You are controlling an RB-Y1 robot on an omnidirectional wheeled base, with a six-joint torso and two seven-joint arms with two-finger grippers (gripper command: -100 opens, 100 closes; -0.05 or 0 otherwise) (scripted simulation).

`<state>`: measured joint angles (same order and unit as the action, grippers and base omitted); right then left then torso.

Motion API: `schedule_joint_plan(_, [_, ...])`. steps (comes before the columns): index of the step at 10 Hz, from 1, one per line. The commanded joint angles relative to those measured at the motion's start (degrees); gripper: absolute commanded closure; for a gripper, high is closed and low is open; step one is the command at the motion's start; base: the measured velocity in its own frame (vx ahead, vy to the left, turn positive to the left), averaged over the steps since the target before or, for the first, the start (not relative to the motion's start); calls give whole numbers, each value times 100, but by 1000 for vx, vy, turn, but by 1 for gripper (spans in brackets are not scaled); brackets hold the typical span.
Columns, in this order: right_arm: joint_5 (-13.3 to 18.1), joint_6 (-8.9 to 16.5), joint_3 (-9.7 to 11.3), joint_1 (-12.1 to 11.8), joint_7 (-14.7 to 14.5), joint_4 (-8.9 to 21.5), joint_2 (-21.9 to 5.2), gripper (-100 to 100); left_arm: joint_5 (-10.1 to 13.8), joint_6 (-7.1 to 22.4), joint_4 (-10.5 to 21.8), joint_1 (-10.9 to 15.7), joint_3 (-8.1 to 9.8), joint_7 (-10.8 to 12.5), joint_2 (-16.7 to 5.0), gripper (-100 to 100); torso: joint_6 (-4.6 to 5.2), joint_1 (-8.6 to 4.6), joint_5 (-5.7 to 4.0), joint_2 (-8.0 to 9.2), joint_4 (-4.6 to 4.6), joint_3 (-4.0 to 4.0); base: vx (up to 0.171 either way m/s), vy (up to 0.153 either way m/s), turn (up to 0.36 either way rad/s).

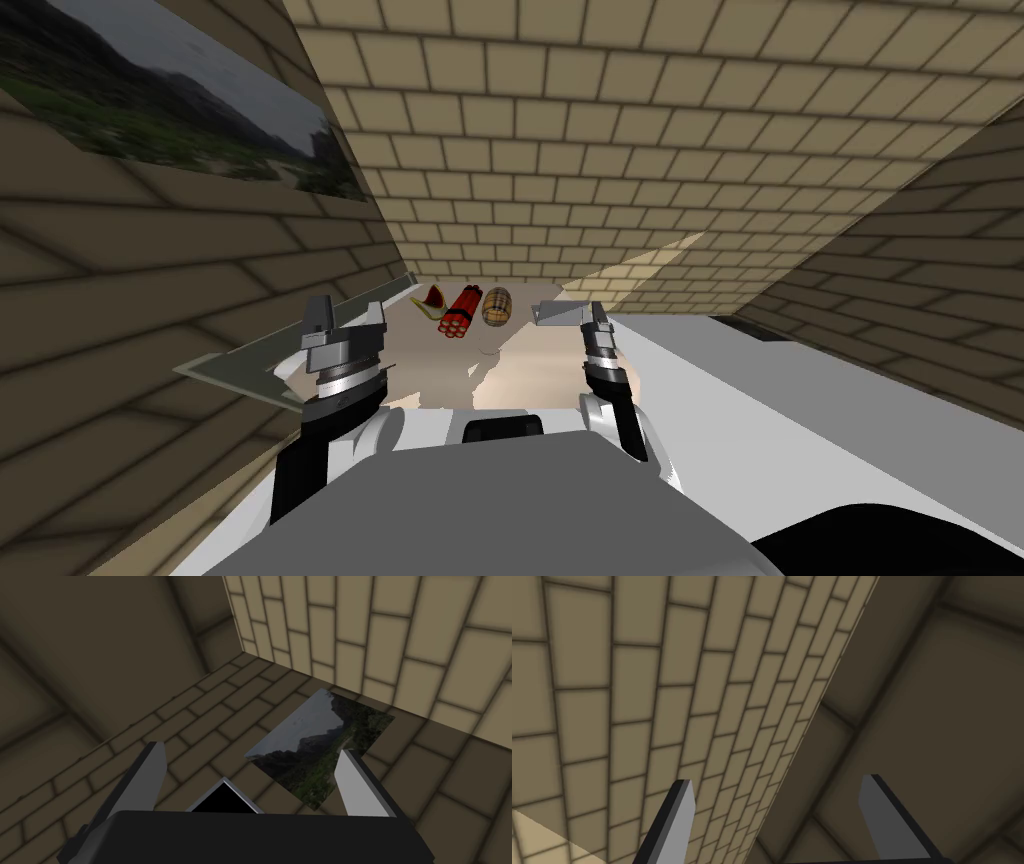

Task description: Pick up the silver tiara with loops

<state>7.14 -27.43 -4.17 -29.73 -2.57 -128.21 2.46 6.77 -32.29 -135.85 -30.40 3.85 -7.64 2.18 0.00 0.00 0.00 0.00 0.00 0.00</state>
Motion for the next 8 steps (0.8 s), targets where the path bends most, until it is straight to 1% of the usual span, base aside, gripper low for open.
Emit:
schedule_joint_plan(1, [42, 54, 28, -21, -73, 39, -254, -100, 0, 0, 0, 0, 0, 0, 0, 0, 0, 0, 0, 0, 0, 0, -11, 16, 65])
schedule_joint_plan(3, [137, 176, 93, -70, -239, 125, -590, -100, 0, 0, 0, 1, 0, 0, 0, 0, -1, 10, 2, 9, 2, 5, -31, 39, 106])
schedule_joint_plan(4, [137, 176, 93, -70, -239, 125, -648, -100, 0, 0, 0, 1, -1, 0, 0, 0, -1, 14, 3, 12, 2, 7, -20, 31, 36])
schedule_joint_plan(5, [202, 260, 137, -104, -353, 183, -855, -100, 0, 0, 0, 0, 0, 0, 0, 0, 0, 11, 3, 9, 2, 5, -16, 35, 82])
schedule_joint_plan(8, [448, 580, 313, -237, -793, 400, -1410, -100, 0, 0, 0, 1, -1, 0, 1, 0, -2, 23, 5, 15, 3, 9, -40, 69, 197])
